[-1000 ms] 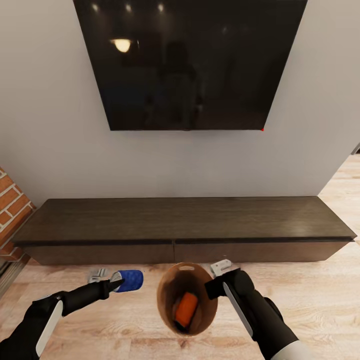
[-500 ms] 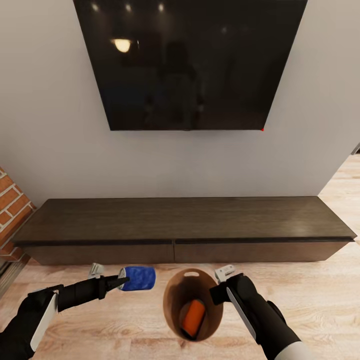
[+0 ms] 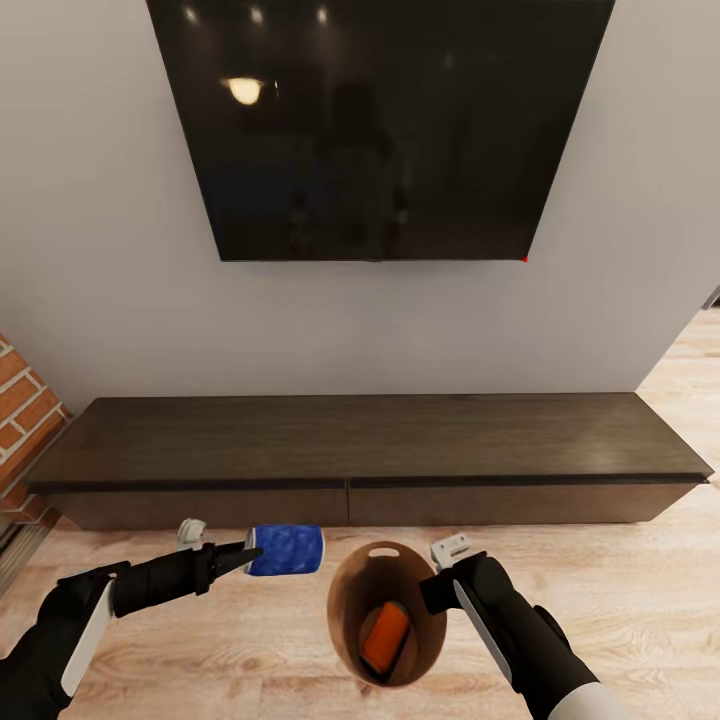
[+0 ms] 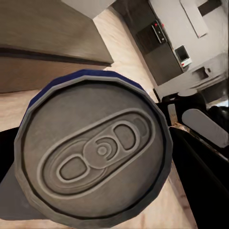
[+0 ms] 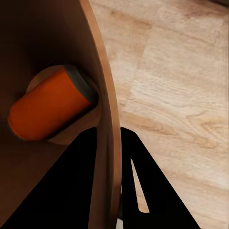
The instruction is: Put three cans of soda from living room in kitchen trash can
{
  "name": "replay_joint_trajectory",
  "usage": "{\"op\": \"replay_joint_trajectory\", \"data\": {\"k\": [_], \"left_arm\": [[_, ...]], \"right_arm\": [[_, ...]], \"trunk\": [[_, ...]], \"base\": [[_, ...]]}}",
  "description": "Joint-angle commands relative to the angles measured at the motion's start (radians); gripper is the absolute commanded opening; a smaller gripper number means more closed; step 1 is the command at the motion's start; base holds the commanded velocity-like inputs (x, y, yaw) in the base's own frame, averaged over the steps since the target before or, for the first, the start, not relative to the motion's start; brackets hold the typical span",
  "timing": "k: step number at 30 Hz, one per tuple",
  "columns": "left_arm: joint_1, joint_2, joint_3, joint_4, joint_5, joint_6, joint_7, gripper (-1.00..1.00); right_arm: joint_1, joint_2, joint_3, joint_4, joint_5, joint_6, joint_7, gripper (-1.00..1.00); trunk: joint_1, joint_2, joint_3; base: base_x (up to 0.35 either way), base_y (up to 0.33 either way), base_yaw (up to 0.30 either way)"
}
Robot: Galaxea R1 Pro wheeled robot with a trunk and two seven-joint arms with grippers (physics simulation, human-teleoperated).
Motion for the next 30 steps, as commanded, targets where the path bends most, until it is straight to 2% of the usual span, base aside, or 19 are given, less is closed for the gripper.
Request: {"op": "replay_joint_trajectory", "data": {"k": [1, 7, 13, 15, 16, 20, 22, 30], "left_arm": [[0.0, -0.002, -0.001, 0.0, 0.003, 0.0, -0.007, -1.0], [0.0, -0.044, -0.012, 0.001, 0.008, 0.0, -0.02, -1.0], [0.0, -0.061, -0.04, 0.001, 0.008, 0.0, -0.021, -1.0], [0.0, -0.077, -0.046, 0.001, 0.008, 0.0, -0.022, -1.0], [0.0, -0.096, -0.05, 0.001, 0.008, 0.0, -0.022, -1.0], [0.0, -0.124, -0.075, 0.002, 0.008, 0.0, -0.022, -1.0], [0.0, -0.132, -0.096, 0.002, 0.008, 0.0, -0.022, -1.0], [0.0, -0.139, -0.111, 0.01, 0.006, -0.001, -0.02, -1.0]], "right_arm": [[-0.001, 0.0, 0.0, 0.0, -0.02, 0.0, 0.006, -1.0], [-0.003, 0.0, 0.0, 0.0, -0.02, 0.0, 0.006, -1.0], [-0.005, 0.0, 0.0, 0.0, -0.02, -0.001, 0.006, -1.0], [-0.005, 0.0, 0.0, 0.0, -0.02, -0.001, 0.006, -1.0], [-0.005, 0.0, 0.0, 0.0, -0.02, -0.001, 0.006, -1.0], [-0.005, 0.0, 0.0, 0.0, -0.02, -0.002, 0.006, -1.0], [-0.005, 0.0, 0.0, 0.0, -0.02, -0.002, 0.006, -1.0], [-0.005, 0.001, 0.0, 0.0, -0.02, -0.002, 0.006, -1.0]], "trunk": [[0.0, 0.0, 0.0], [0.0, 0.0, 0.0], [0.0, 0.0, 0.0], [0.0, 0.0, 0.0], [0.0, 0.0, 0.0], [0.0, 0.0, 0.0], [0.0, 0.0, 0.0], [0.0, 0.0, 0.0]], "base": [[0.0, 0.0, 0.0], [0.0, 0.0, 0.0], [0.0, 0.0, 0.0], [0.0, 0.0, 0.0], [0.0, 0.0, 0.0], [0.0, 0.0, 0.0], [0.0, 0.0, 0.0], [0.0, 0.0, 0.0]]}}
